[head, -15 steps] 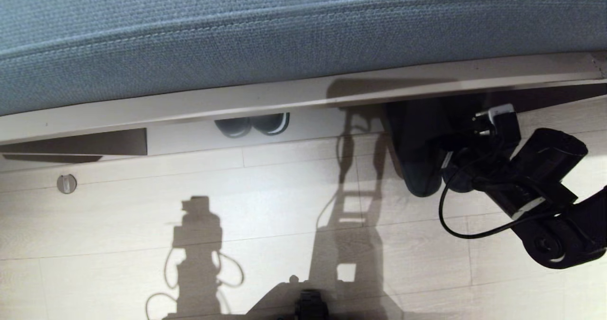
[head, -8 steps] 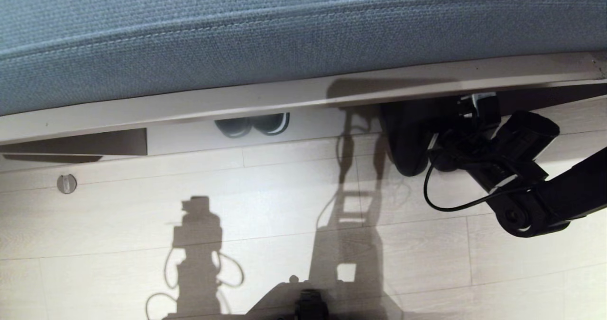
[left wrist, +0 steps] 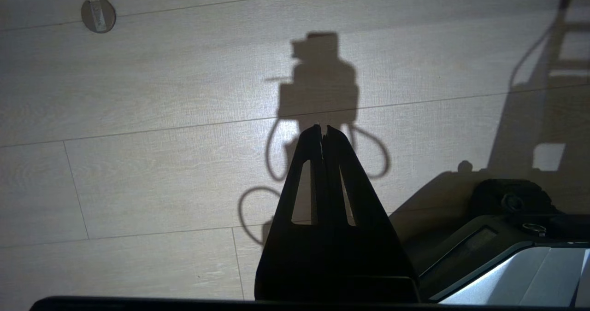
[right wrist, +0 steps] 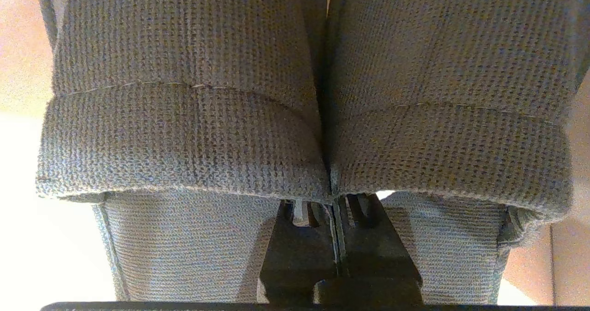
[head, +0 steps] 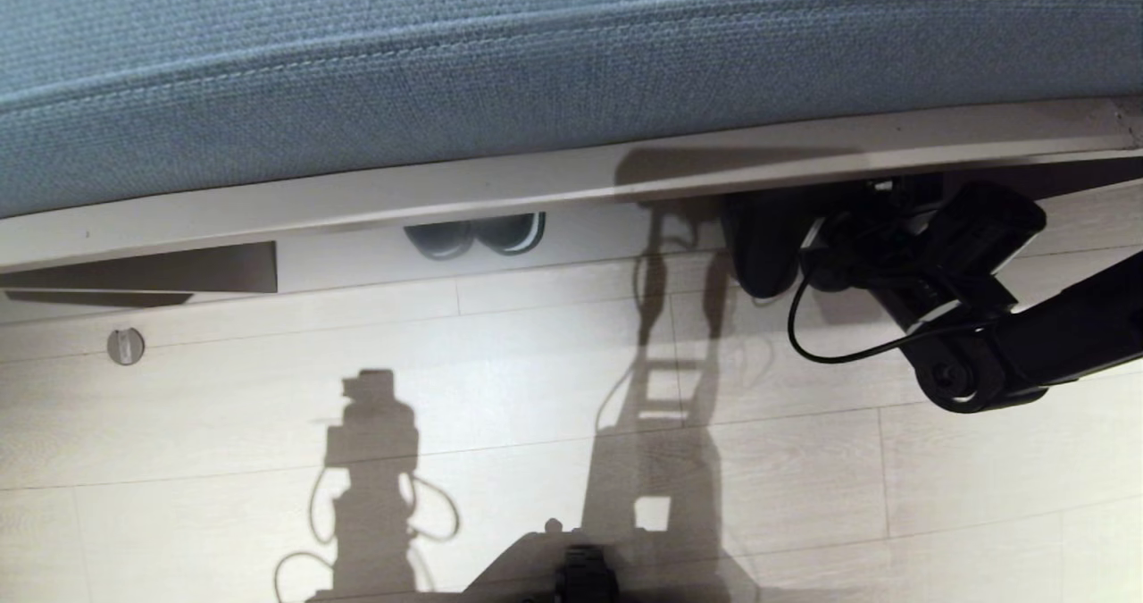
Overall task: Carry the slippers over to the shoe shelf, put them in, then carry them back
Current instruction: Place the slippers into the shoe cabinet
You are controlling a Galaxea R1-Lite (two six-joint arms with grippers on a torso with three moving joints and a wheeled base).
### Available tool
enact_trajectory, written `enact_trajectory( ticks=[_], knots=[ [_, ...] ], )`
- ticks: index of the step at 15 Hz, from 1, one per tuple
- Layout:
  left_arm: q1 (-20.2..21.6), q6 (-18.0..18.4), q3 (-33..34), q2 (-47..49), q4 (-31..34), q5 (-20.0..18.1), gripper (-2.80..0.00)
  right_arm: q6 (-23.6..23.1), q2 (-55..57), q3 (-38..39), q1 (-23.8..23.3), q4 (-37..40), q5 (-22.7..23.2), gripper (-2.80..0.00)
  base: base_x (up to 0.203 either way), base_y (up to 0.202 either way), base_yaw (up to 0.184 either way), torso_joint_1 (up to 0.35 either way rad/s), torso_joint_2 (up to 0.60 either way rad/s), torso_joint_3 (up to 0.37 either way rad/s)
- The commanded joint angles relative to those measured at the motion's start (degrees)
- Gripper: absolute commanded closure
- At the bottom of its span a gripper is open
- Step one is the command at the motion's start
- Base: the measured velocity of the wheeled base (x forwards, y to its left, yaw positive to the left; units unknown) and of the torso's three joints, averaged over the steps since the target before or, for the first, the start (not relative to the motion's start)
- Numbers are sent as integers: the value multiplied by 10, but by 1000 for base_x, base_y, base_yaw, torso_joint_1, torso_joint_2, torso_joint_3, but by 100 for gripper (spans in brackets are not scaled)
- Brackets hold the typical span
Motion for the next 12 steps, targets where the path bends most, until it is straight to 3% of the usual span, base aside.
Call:
enact_trajectory(
  ticks=[1,11,12],
  knots=[
    [0,0,0,0,0,0,0,2,7,-14,0,-4,0,0,0,0,0,0,0,0],
    [0,2,0,0,0,0,0,16,60,-112,0,22,0,0,0,0,0,0,0,0],
    [1,3,0,0,0,0,0,18,63,-114,0,20,0,-280,0,0,0,0,0,0]
  ],
)
